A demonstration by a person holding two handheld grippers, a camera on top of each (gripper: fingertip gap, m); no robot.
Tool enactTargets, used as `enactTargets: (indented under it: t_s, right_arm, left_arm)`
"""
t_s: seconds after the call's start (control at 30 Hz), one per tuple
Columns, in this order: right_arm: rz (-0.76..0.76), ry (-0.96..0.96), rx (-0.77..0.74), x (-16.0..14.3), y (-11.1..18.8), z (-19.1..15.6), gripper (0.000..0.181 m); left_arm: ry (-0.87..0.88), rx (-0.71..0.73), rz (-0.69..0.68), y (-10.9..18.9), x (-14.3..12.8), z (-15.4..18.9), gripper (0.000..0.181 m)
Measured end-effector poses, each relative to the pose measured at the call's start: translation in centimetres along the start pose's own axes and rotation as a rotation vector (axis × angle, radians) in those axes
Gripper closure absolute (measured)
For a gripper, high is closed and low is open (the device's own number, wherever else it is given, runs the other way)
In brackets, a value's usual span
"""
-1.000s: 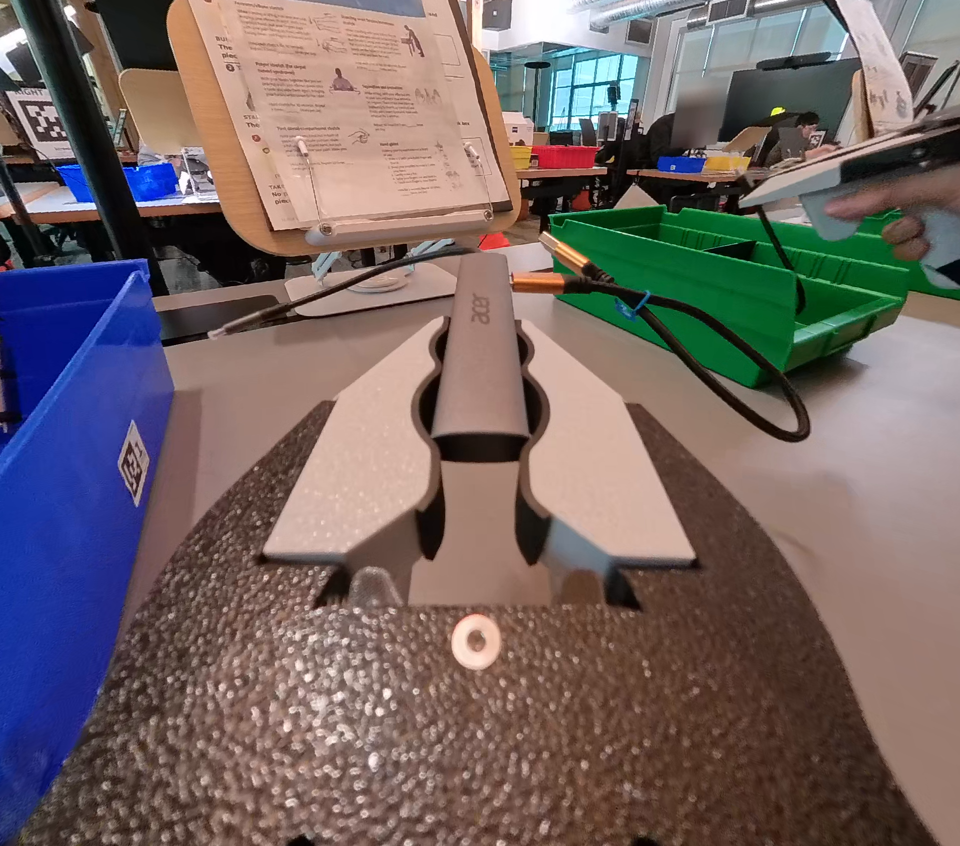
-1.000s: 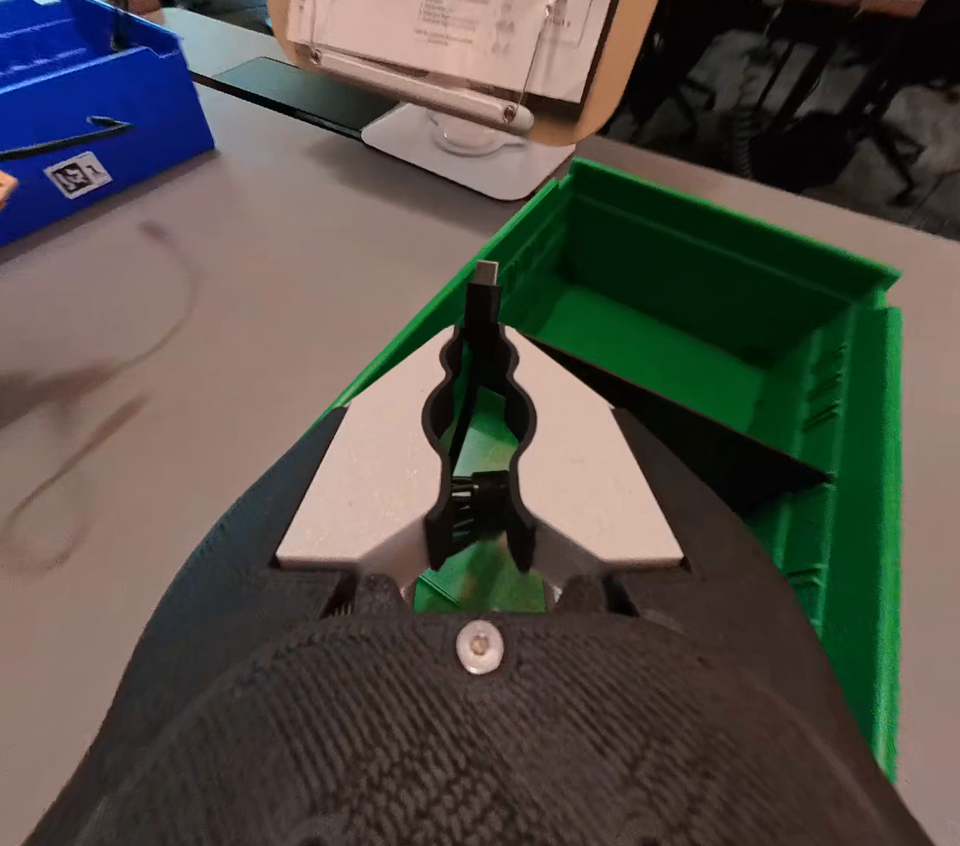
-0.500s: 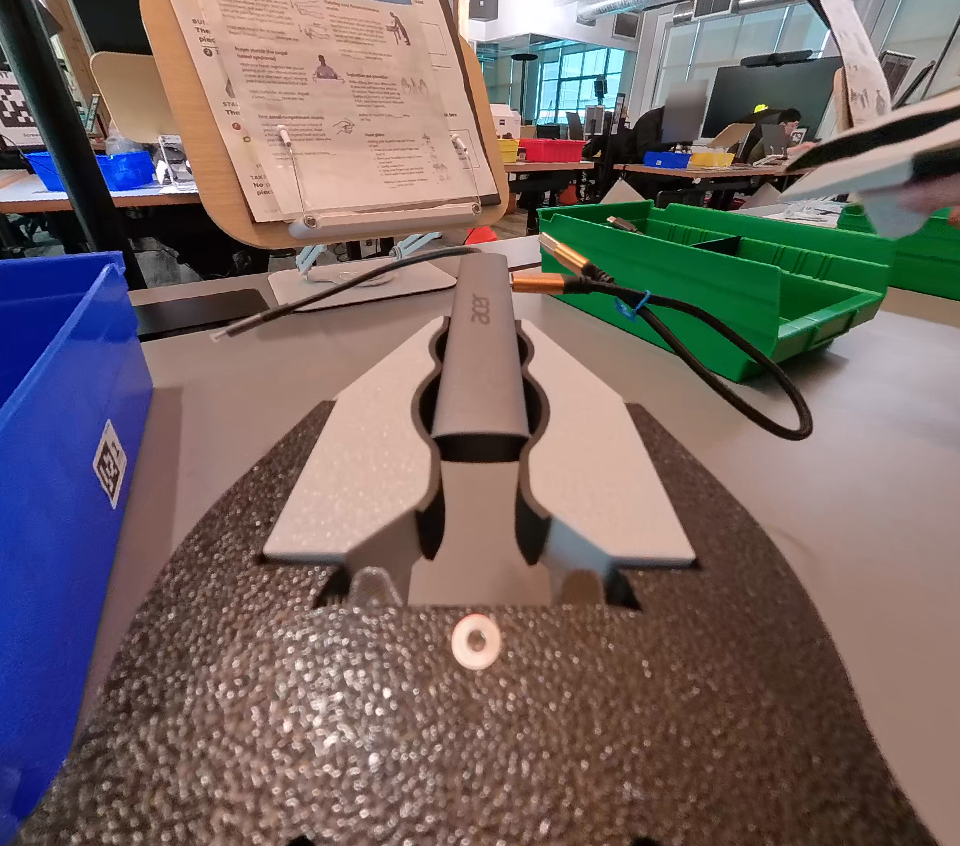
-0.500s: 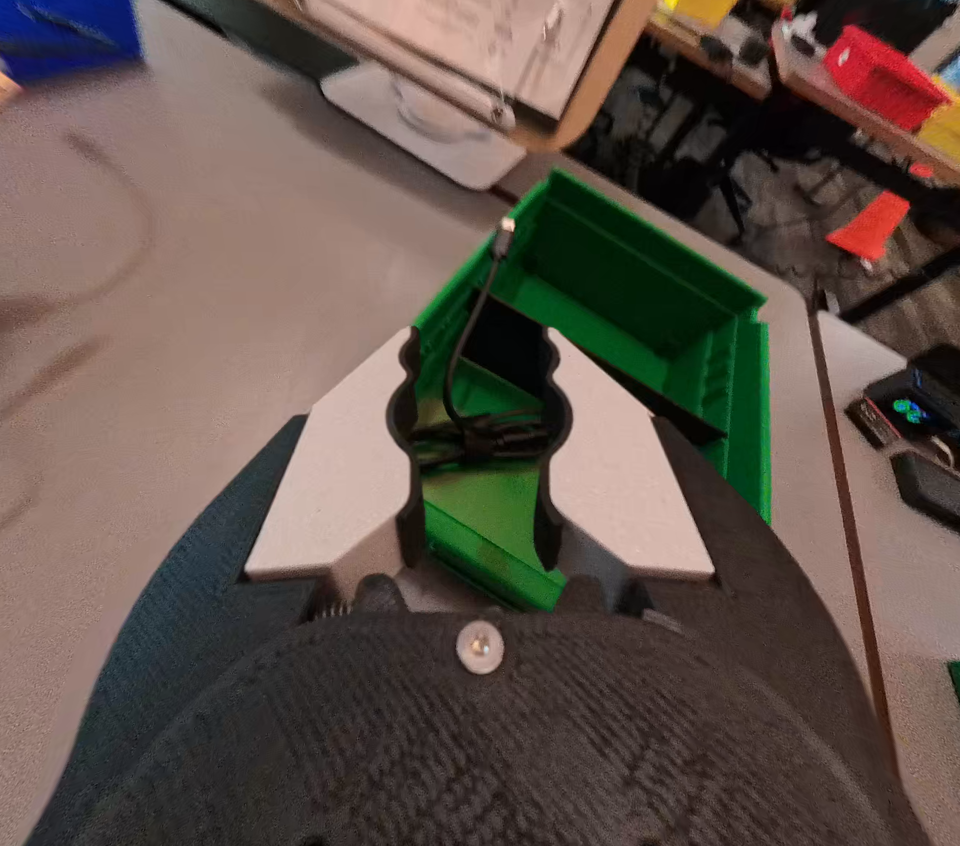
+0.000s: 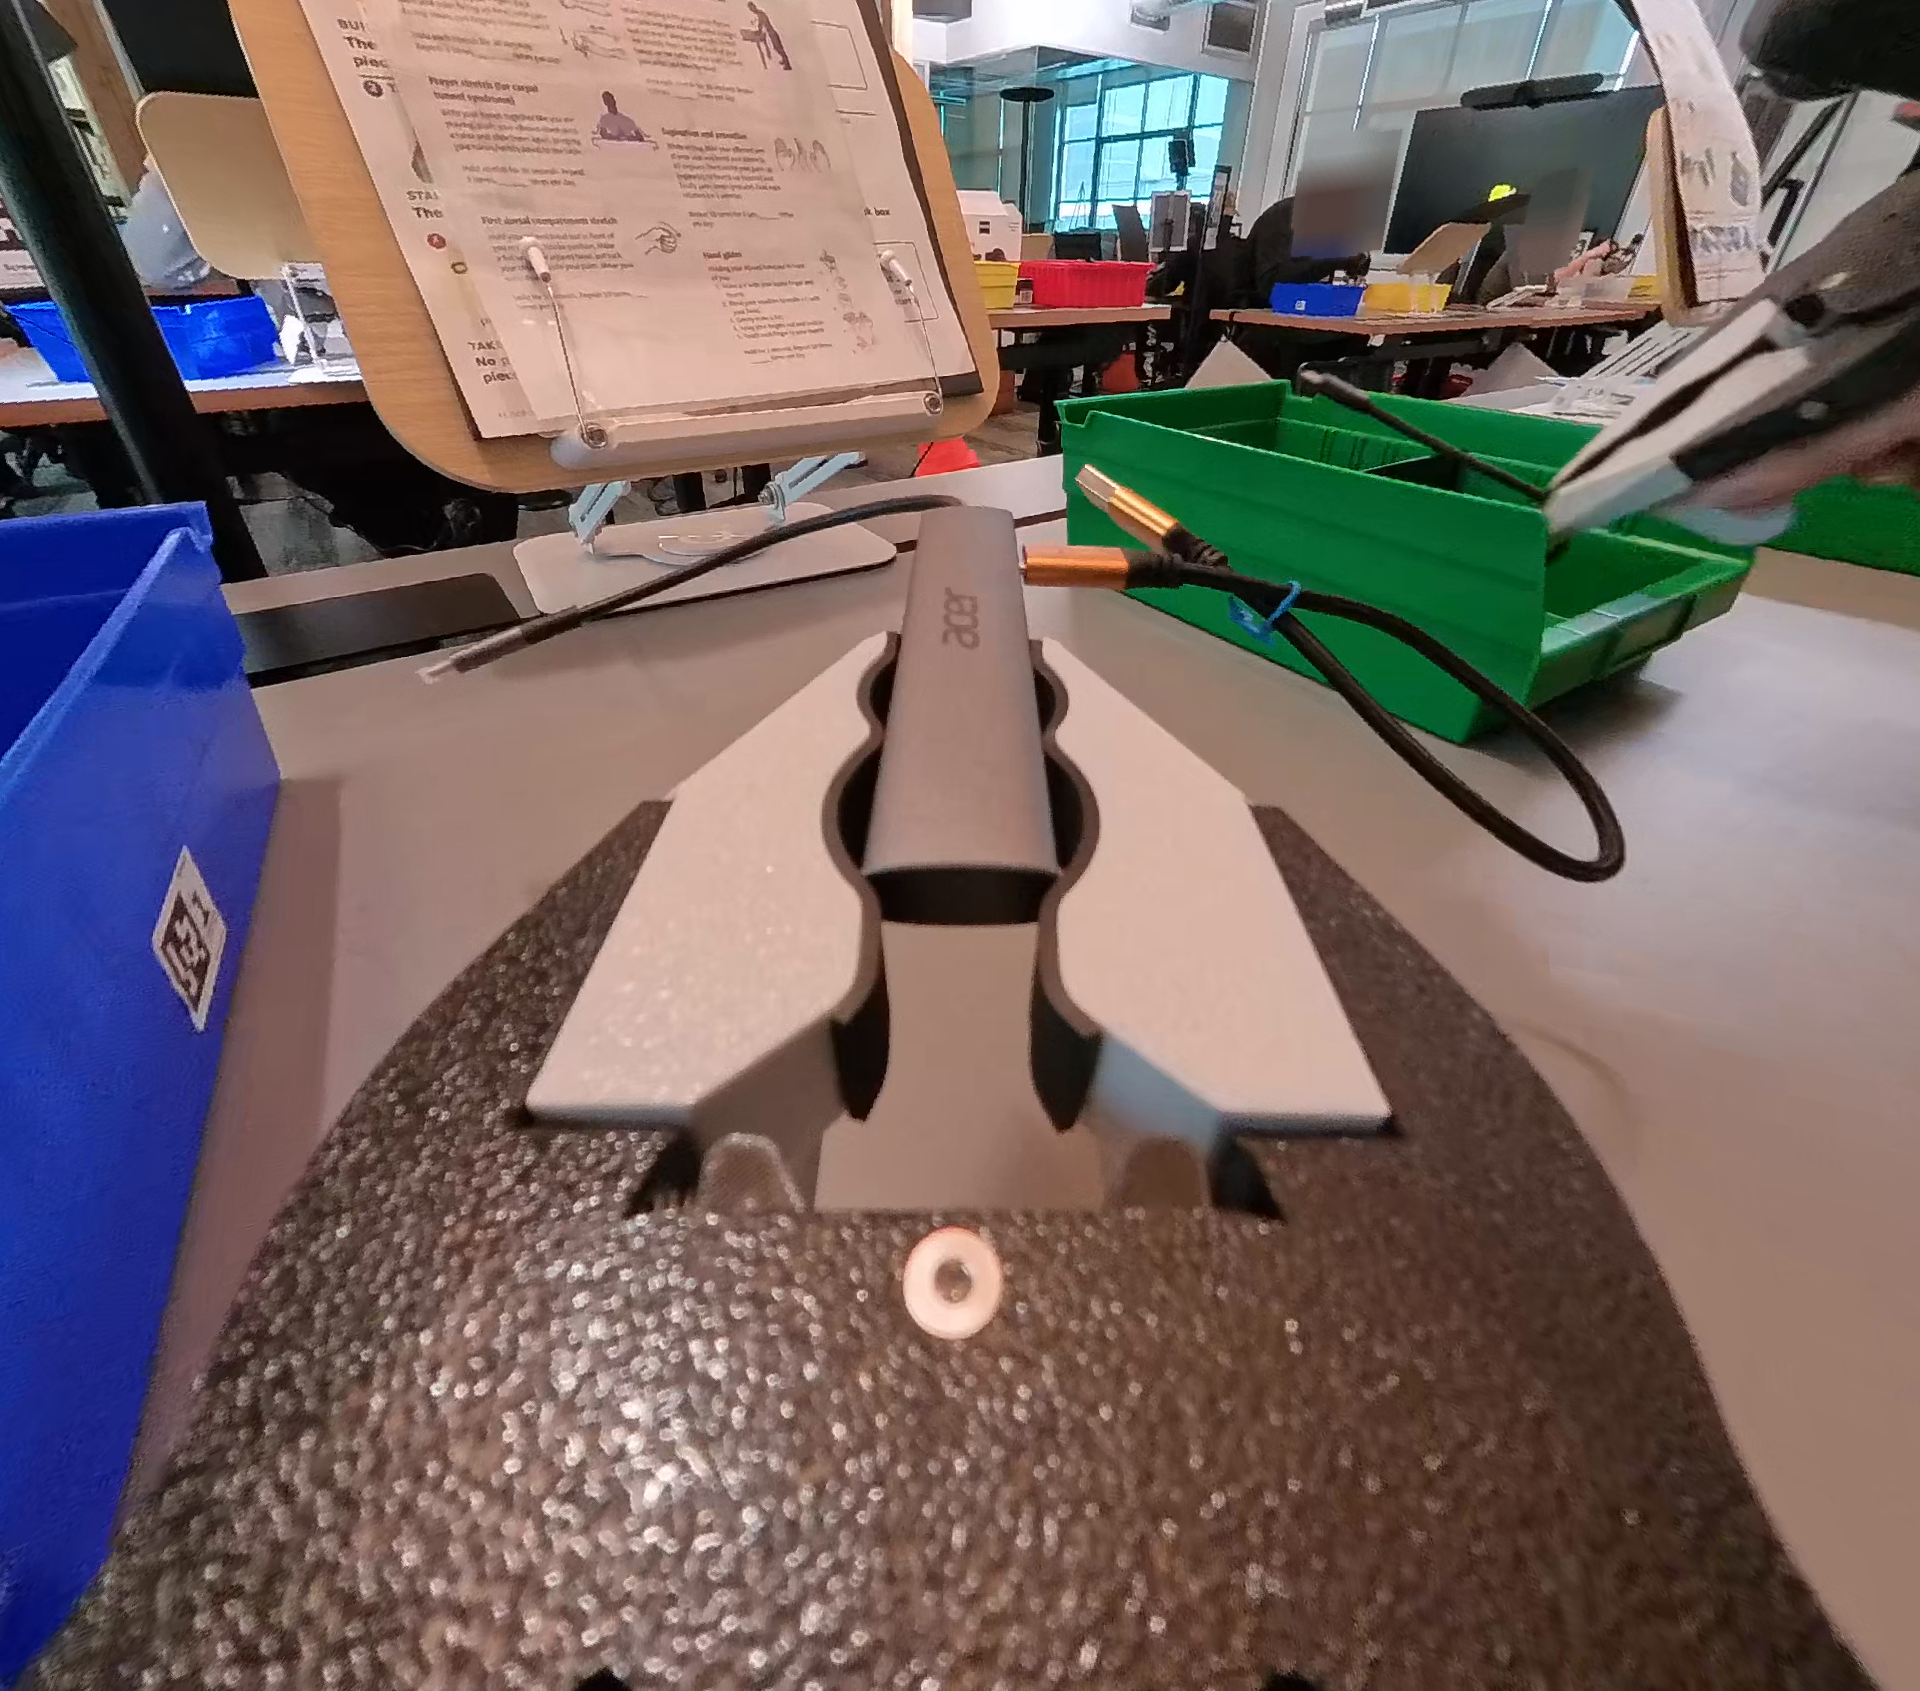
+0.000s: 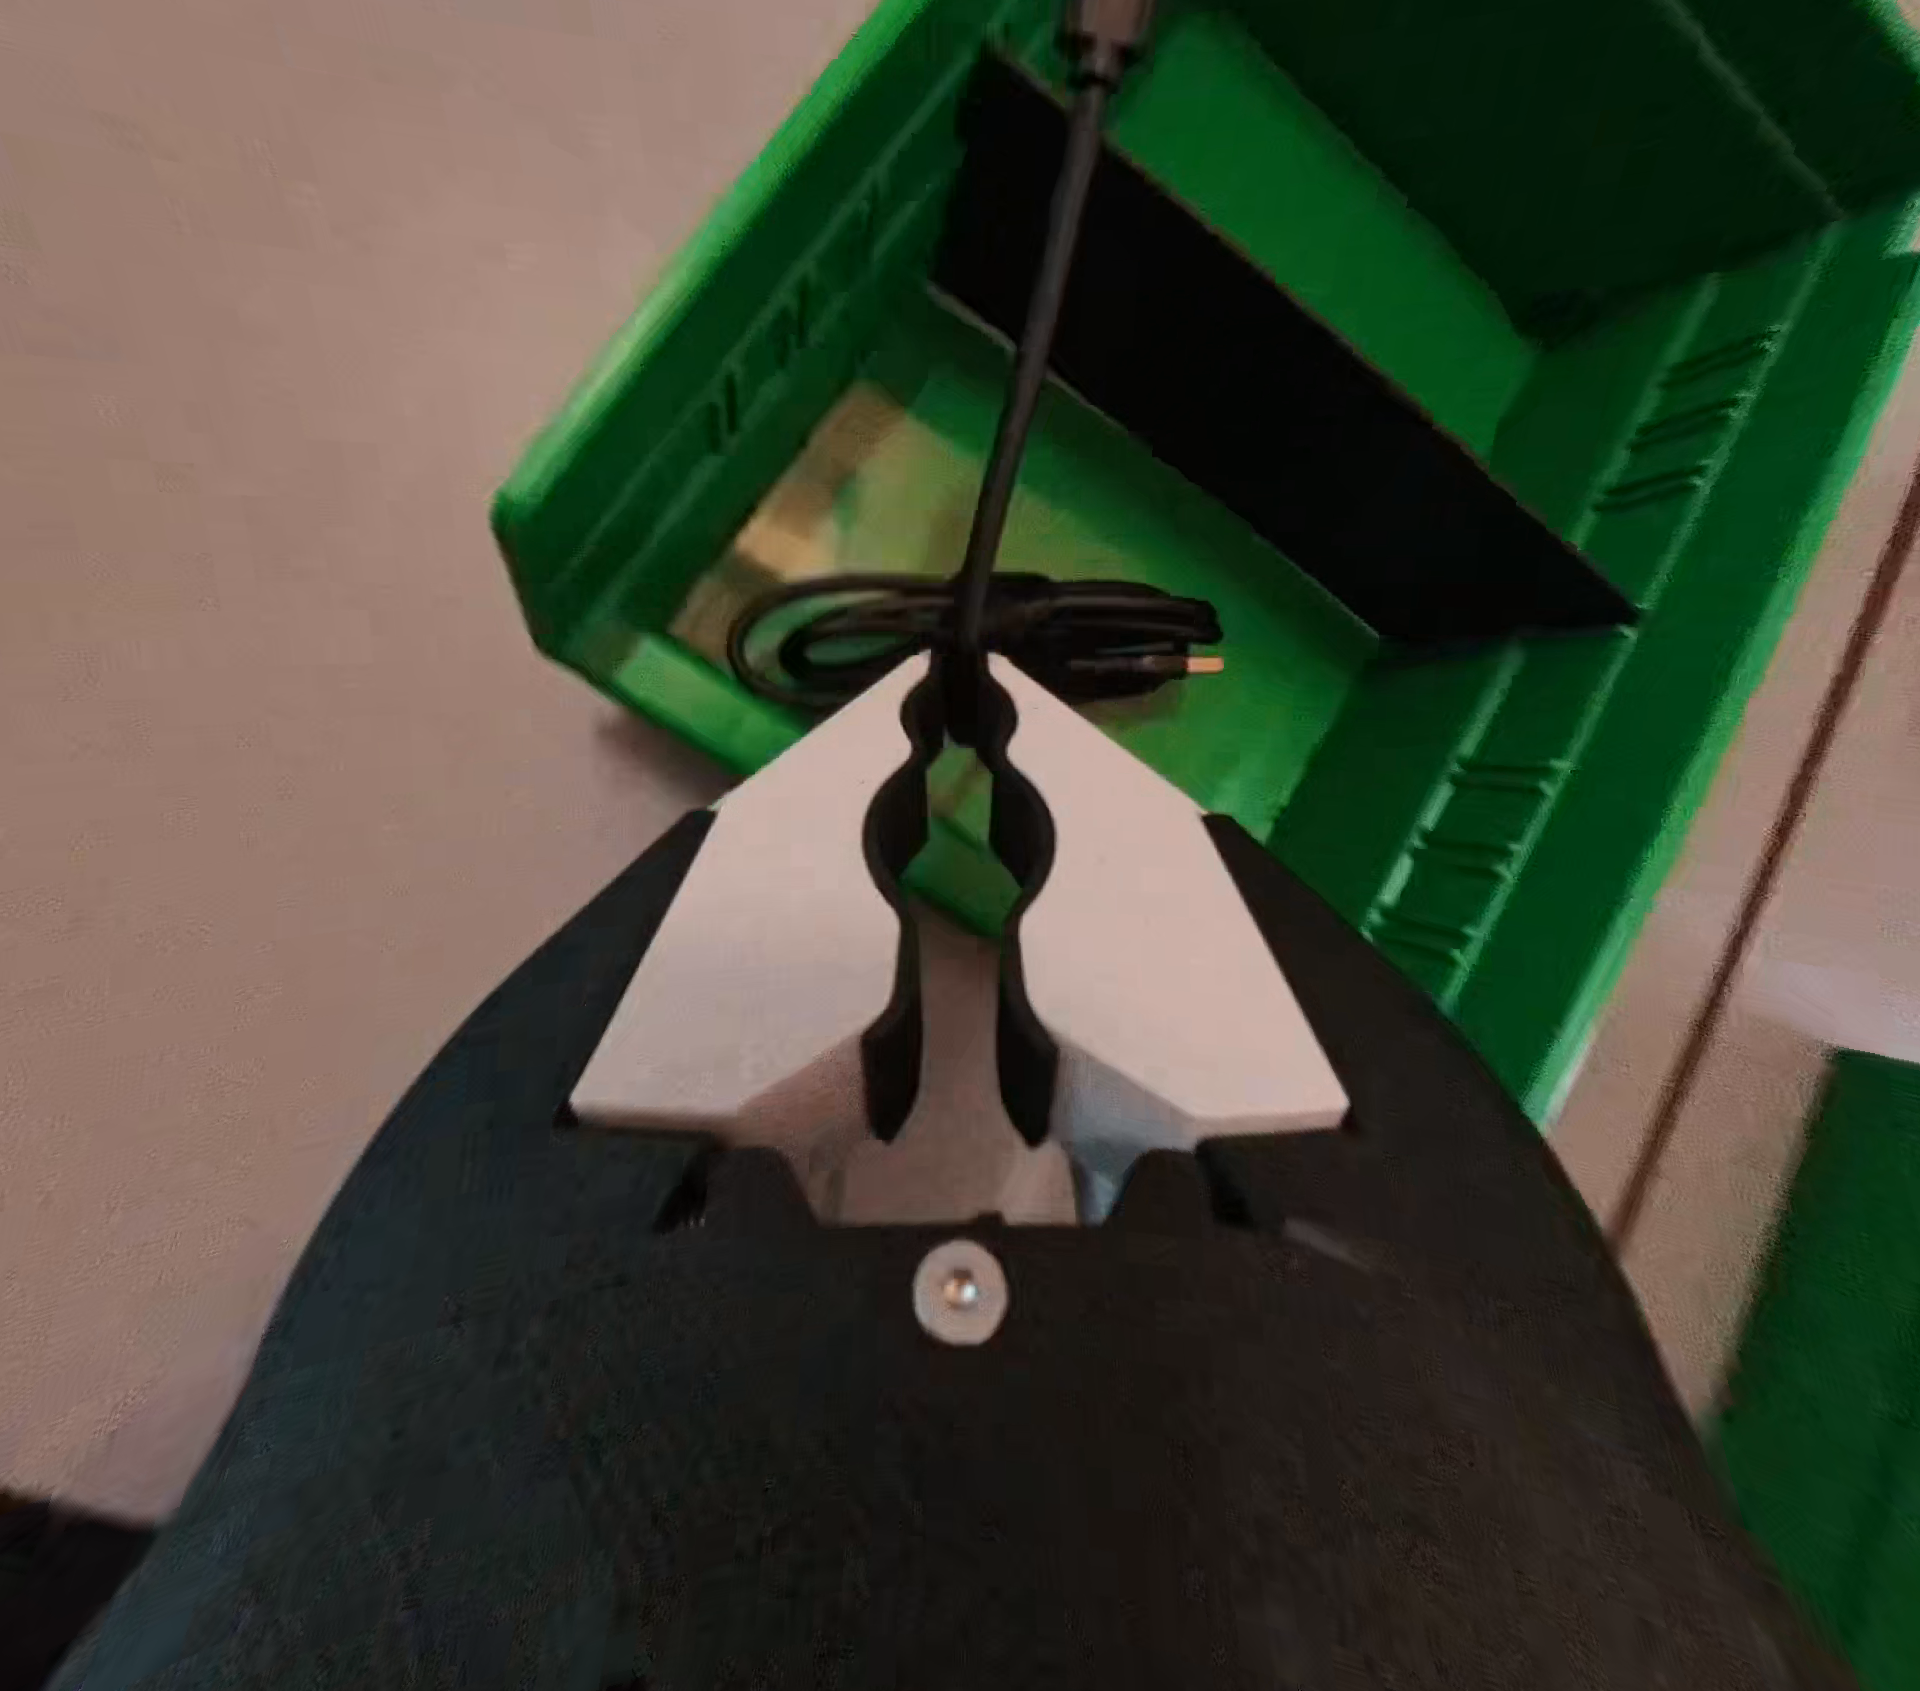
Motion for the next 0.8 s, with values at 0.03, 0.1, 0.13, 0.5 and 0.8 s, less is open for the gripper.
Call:
enactTargets:
  t_s: [0.03,0.1,0.13,0.5,0.8]
  right_arm:
    - [-0.083,0.081,-0.006,-0.8,0.5,-0.2,0.178]
    - [-0.215,0.208,-0.026,-2.0,0.7,-0.4,0.178]
    - [-0.24,0.257,-0.034,-2.0,0.4,-0.4,0.172]
    - [-0.213,0.298,-0.061,0.6,-2.2,1.8,0.151]
    - [0.07,0.143,-0.047,2.9,-1.8,1.5,0.14]
  left_arm:
    - [0.002,-0.004,0.0,0.0,0.0,0.1,0.16]
    - [0.003,-0.009,-0.005,-0.1,-0.1,0.1,0.16]
    - [0.003,-0.01,-0.008,-0.1,-0.1,0.2,0.16]
    - [0.012,-0.009,-0.017,-0.1,-0.3,0.0,0.16]
    - [0.011,-0.018,-0.021,-0.1,-0.3,0.1,0.16]
Point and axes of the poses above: each gripper's, where its closed fingertips meet, y back along the fingers, x out of its top, z = x × y across the jaws, the point moved 5 cm from there along y, back along the fingers, and after that the axes turned 13 degrees about y, right-handed, at the moved point
